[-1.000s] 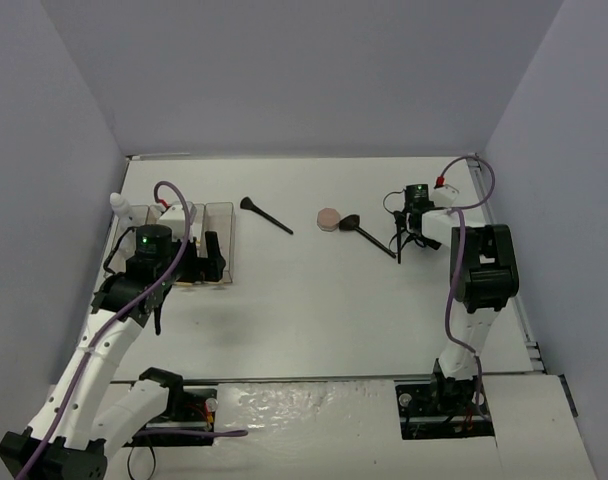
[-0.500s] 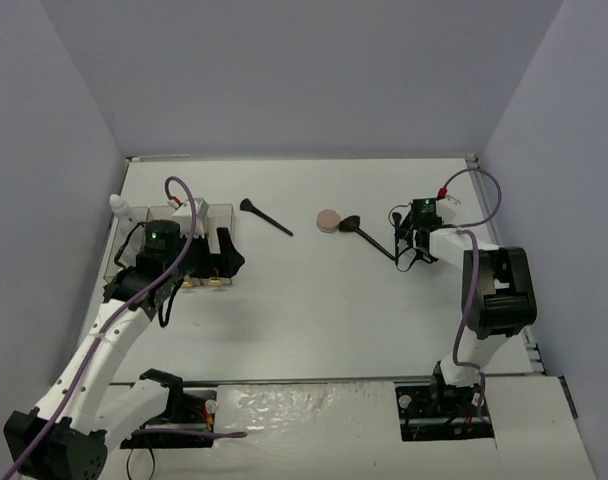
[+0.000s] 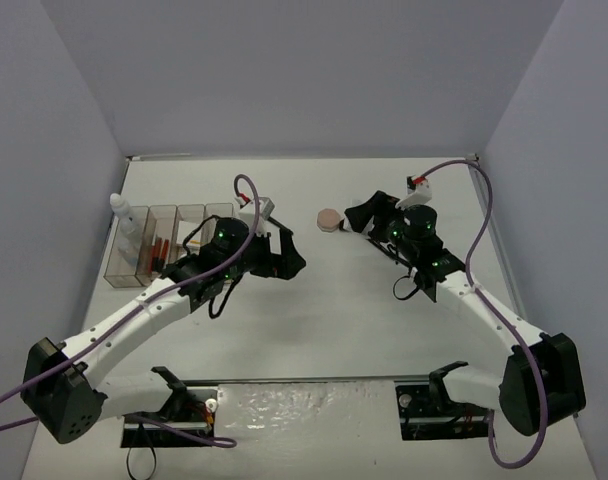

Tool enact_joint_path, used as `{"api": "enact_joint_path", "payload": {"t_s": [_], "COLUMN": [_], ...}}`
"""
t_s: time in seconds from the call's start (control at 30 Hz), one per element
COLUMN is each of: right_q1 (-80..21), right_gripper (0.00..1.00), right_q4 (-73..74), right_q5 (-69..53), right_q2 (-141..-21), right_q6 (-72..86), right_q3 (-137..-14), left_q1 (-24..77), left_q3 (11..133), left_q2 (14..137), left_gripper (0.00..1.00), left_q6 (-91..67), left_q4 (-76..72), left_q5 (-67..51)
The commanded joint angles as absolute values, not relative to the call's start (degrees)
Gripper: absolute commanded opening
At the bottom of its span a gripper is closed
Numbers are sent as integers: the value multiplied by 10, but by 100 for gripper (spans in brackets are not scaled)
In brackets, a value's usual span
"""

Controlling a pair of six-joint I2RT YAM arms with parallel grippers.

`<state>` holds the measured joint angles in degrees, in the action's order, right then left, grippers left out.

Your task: Organize the makeup

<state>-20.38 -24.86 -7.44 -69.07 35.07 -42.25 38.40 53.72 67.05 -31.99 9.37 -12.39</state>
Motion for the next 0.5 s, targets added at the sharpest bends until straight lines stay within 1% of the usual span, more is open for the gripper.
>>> {"api": "enact_joint_path", "payload": {"t_s": [0.0, 0.13, 0.23, 0.47], "right_q1": [-239, -260, -273, -294], "right_gripper": [18, 18, 17, 17], "right_q4": [-388, -434, -477, -509], "right_q5": [-132, -143, -145, -136], "right_q2": [-669, -671, -677, -692], "right_q6": [426, 470, 494, 518], "right_q3": [-399, -383, -371, -368], "left_q1": [436, 464, 478, 497], "left_q3": [608, 615, 614, 632], "left_q2": [689, 700, 705, 737], "left_gripper": [97, 96, 92, 84], "left_q6": [-343, -339, -339, -338], "left_q4": [-15, -51, -68, -64], "left_q5": [-40, 1, 32, 58]}}
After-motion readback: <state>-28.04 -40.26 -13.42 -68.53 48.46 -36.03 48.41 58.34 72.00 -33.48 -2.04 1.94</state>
